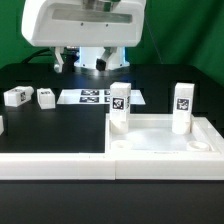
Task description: Assemble square table
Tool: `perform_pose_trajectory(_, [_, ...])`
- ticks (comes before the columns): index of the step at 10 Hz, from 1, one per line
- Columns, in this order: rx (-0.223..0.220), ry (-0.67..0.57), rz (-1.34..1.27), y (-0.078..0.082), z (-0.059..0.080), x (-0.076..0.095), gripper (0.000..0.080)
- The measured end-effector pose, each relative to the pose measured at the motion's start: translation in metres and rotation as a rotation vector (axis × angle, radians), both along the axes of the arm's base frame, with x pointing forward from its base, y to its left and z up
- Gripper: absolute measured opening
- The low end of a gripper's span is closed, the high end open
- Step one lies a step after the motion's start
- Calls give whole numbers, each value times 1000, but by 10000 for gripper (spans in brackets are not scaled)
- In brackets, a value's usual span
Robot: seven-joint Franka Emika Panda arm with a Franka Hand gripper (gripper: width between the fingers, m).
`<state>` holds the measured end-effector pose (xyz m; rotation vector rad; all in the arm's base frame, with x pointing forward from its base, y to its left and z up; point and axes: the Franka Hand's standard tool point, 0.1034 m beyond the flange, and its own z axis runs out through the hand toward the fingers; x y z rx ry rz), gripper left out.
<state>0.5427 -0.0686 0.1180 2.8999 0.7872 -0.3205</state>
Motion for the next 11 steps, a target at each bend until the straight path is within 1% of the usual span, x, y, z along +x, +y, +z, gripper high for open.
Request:
perform_pose_trajectory(1, [-13,89,-46,-7,1,-23,649])
perform_pose_trajectory(2, [-27,161,-92,-20,-5,-42,649])
perform_pose_trajectory(3, [-33,222,-120,-31,-13,-56,649])
perform_pose_trajectory(4, [-67,256,-92,-33,-19,-56,649])
perform_pose_trajectory(5, [-92,336,-97,-29,-19,-59,649])
perform_pose_trajectory(6, [-108,380,-96,-27,-21,-58,649])
perform_pose_trajectory(8, [-153,502,-93,-26,-26,-63,649])
perform_pose_trajectory(9, [-166,549,-112,-36,-35,-75,649])
perform_pose_trajectory(10, [-217,642,-118,-49,-37,-98,649])
perform_pose_trajectory(11, [-235,716,-138,-53,-42,-111,649])
